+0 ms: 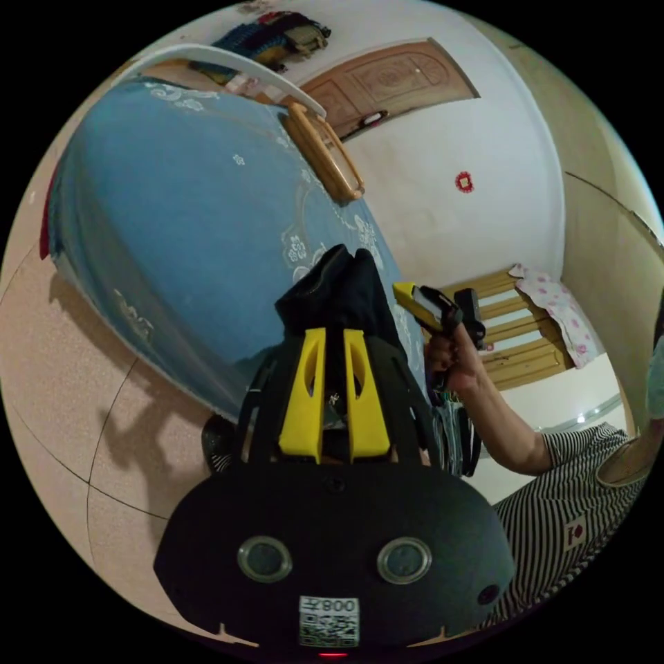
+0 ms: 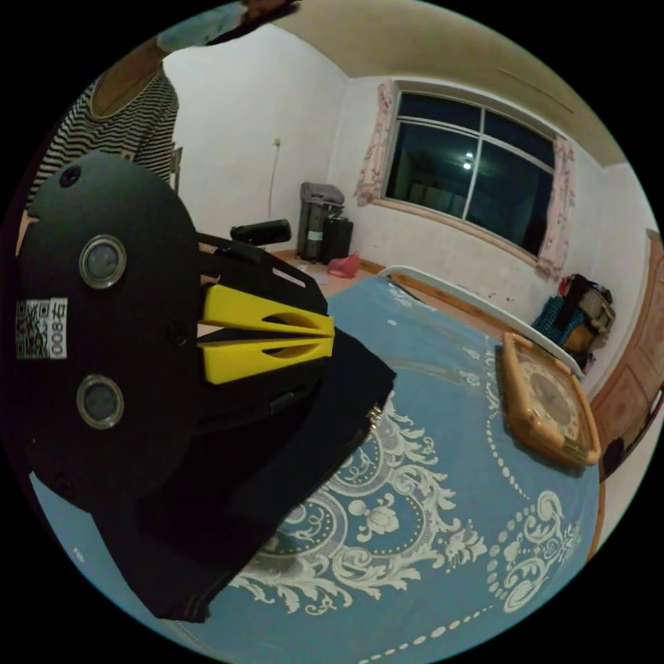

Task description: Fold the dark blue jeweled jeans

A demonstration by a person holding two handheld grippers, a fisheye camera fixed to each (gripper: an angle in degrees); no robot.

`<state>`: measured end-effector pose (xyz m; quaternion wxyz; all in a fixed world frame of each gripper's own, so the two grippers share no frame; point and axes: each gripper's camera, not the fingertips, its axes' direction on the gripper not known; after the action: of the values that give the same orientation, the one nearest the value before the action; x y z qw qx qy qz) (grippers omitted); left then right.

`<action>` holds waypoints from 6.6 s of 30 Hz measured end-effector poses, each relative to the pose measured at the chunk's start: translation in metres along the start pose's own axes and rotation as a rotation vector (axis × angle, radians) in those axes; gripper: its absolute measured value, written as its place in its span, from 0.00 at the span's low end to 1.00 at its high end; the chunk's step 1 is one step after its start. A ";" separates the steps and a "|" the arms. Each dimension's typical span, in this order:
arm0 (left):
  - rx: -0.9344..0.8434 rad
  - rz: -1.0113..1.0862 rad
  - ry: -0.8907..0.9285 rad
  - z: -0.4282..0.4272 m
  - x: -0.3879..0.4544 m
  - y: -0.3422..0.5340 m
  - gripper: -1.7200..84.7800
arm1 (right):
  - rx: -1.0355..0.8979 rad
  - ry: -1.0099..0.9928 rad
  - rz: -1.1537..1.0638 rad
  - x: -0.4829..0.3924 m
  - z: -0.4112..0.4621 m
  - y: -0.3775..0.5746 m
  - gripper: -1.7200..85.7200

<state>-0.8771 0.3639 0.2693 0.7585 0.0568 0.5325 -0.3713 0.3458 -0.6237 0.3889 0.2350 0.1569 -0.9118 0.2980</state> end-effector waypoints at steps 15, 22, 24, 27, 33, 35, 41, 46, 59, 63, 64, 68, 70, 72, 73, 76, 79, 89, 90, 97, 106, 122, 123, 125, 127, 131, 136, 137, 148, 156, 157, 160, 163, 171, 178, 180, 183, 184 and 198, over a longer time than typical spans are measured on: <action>-0.091 0.075 -0.104 0.026 0.024 -0.015 0.02 | -0.164 0.217 -0.025 0.054 -0.041 0.043 0.02; -0.120 0.074 -0.029 0.026 0.042 0.015 0.02 | -0.069 0.109 0.001 0.081 -0.167 0.140 0.02; -0.155 0.100 -0.004 0.033 0.052 0.023 0.02 | -0.056 0.084 0.044 0.090 -0.191 0.171 0.02; -0.229 0.129 -0.006 0.053 0.068 0.031 0.02 | -0.111 0.132 0.149 0.107 -0.209 0.211 0.02; -0.349 0.247 0.011 0.085 0.111 0.044 0.04 | -0.080 0.052 0.216 0.115 -0.262 0.251 0.02; -0.452 0.294 -0.010 0.104 0.126 0.054 0.06 | -0.070 0.047 0.190 0.108 -0.285 0.264 0.02; -0.720 0.335 -0.074 0.158 0.147 0.077 0.11 | 0.042 -0.112 0.294 0.120 -0.365 0.333 0.05; -0.841 0.287 -0.096 0.194 0.151 0.079 0.10 | 0.101 -0.211 0.407 0.130 -0.409 0.384 0.10; -0.735 0.275 0.053 0.201 0.167 0.075 0.02 | 0.185 -0.411 0.487 0.101 -0.470 0.422 0.15; -0.710 0.286 0.108 0.201 0.174 0.071 0.02 | 0.204 -0.430 0.532 0.085 -0.480 0.431 0.16; -0.718 0.305 0.084 0.203 0.176 0.071 0.02 | 0.205 -0.433 0.544 0.082 -0.483 0.433 0.15; -0.701 0.312 -0.055 0.200 0.176 0.068 0.03 | 0.193 -0.446 0.570 0.071 -0.489 0.438 0.15; -0.684 0.292 -0.155 0.199 0.173 0.067 0.03 | 0.195 -0.444 0.568 0.060 -0.493 0.442 0.14; -0.709 0.257 -0.147 0.203 0.169 0.065 0.04 | 0.207 -0.456 0.579 0.053 -0.495 0.448 0.14; -0.723 0.240 -0.116 0.206 0.167 0.064 0.05 | 0.211 -0.466 0.584 0.048 -0.496 0.451 0.13; -0.732 0.220 -0.083 0.214 0.167 0.056 0.06 | 0.202 -0.454 0.580 0.032 -0.497 0.454 0.13; -0.744 0.198 -0.075 0.219 0.165 0.049 0.05 | 0.191 -0.447 0.577 0.015 -0.497 0.457 0.14; -0.669 0.184 0.046 0.201 0.165 0.024 0.04 | 0.221 -0.495 0.575 -0.051 -0.474 0.460 0.13; -0.672 0.183 0.049 0.201 0.165 0.022 0.04 | 0.214 -0.485 0.579 -0.060 -0.470 0.459 0.13; -0.476 0.071 0.013 0.150 0.135 -0.007 0.07 | 0.228 -0.494 0.560 -0.123 -0.453 0.462 0.06; -0.063 -0.362 0.214 0.111 0.057 -0.040 0.18 | 0.278 -0.585 0.490 -0.222 -0.434 0.453 0.04; -0.020 -0.415 0.292 0.166 0.079 -0.057 0.16 | 0.294 -0.636 0.498 -0.388 -0.368 0.463 0.04; -0.029 -0.415 0.288 0.171 0.081 -0.057 0.16 | 0.292 -0.634 0.499 -0.402 -0.362 0.465 0.04; -0.048 -0.419 0.258 0.185 0.090 -0.052 0.13 | 0.284 -0.625 0.499 -0.424 -0.353 0.469 0.04; -0.044 -0.414 0.248 0.194 0.099 -0.045 0.11 | 0.271 -0.605 0.499 -0.453 -0.343 0.474 0.04; -0.009 -0.366 0.235 0.213 0.128 -0.025 0.10 | 0.262 -0.573 0.488 -0.498 -0.332 0.485 0.04; 0.000 -0.335 0.274 0.238 0.167 0.009 0.10 | 0.289 -0.566 0.456 -0.572 -0.329 0.510 0.03; -0.003 -0.328 0.288 0.245 0.178 0.019 0.10 | 0.292 -0.569 0.451 -0.581 -0.329 0.513 0.03; -0.129 -0.168 0.334 0.329 0.295 0.103 0.09 | 0.432 -0.647 0.367 -0.765 -0.340 0.623 0.03; -0.339 -0.006 0.390 0.474 0.416 0.148 0.09 | 0.680 -0.621 0.314 -0.874 -0.401 0.709 0.02; -0.370 0.031 0.425 0.502 0.442 0.156 0.09 | 0.730 -0.592 0.288 -0.893 -0.421 0.722 0.02; -0.451 0.139 0.543 0.577 0.519 0.176 0.09 | 0.869 -0.493 0.203 -0.947 -0.481 0.759 0.02; -0.526 0.264 0.682 0.652 0.608 0.203 0.09 | 1.011 -0.358 0.112 -1.007 -0.548 0.802 0.02; -0.709 0.553 0.924 0.830 0.808 0.315 0.10 | 1.341 -0.001 -0.041 -1.153 -0.669 0.929 0.03; -1.027 0.601 0.522 1.025 0.822 0.445 0.10 | 1.446 0.018 0.374 -1.131 -0.619 1.023 0.03; -1.064 0.567 0.511 1.058 0.810 0.466 0.11 | 1.422 -0.077 0.563 -1.105 -0.584 1.040 0.03; -1.089 0.486 0.678 1.093 0.806 0.488 0.11 | 1.551 -0.317 0.474 -1.104 -0.539 1.056 0.04; -1.080 0.532 0.656 1.102 0.810 0.494 0.11 | 1.543 -0.304 0.481 -1.114 -0.533 1.054 0.04; -0.769 0.749 0.656 1.150 0.831 0.564 0.07 | 1.692 -0.040 0.477 -1.279 -0.502 1.088 0.03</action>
<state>0.4856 -0.2032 -0.1204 0.6004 0.0735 0.7770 0.1743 1.1250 0.7141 -0.4320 -0.0448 0.0891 -0.3975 0.9122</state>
